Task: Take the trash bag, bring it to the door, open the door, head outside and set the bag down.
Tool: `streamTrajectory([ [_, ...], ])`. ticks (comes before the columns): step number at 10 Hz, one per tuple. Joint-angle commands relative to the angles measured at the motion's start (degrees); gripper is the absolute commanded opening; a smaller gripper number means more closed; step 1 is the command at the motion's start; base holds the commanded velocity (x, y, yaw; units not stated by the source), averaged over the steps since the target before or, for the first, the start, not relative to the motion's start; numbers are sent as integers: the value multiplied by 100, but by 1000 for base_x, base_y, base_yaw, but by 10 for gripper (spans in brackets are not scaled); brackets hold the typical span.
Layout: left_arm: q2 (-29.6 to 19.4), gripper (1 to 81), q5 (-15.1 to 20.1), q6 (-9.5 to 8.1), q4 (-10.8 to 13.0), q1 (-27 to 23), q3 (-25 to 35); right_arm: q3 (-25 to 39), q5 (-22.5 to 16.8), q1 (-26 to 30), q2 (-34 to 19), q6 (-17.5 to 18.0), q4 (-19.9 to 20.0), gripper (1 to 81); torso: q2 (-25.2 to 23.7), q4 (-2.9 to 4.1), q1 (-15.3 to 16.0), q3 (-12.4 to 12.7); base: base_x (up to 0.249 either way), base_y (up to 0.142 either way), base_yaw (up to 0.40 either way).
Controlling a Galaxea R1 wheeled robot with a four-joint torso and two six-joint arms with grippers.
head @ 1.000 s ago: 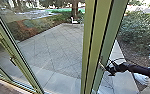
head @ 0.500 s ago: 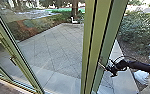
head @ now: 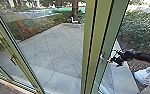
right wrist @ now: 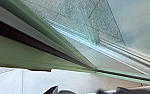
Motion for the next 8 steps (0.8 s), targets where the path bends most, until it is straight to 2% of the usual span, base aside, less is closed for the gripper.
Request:
streamTrajectory([
  [1, -84, 10, 456, 33, 13, -2, 38, -339, -385, 1409, -617, -579, -878, 811, -2, 0, 0, 0, 0, 0, 0],
  [2, -84, 10, 456, 24, 13, -2, 47, -304, -403, 1506, -679, -738, -922, 811, 0, 0, 2, 0, 0, 0, 0],
  [3, -75, 10, 456, 33, 22, -2, 47, -295, -700, 1628, -722, -877, -1121, 811, 2, 0, 2, 0, 0, 0, 0],
  [5, -75, 10, 456, 24, 22, -2, 47, -199, -921, 1902, -872, -1001, -1317, 811, 2, 0, 2, 0, 0, 0, 0],
  [7, -67, 10, 456, 24, 13, -2, 38, -181, -1150, 2086, -978, -1353, -1616, 811, 4, 0, 5, 311, 0, 0, 0],
  [8, -49, 10, 456, 24, 13, -2, 38, -95, -1298, 2210, -1082, -1630, -1704, 811, 4, 0, 6, 369, 0, 0, 0],
])
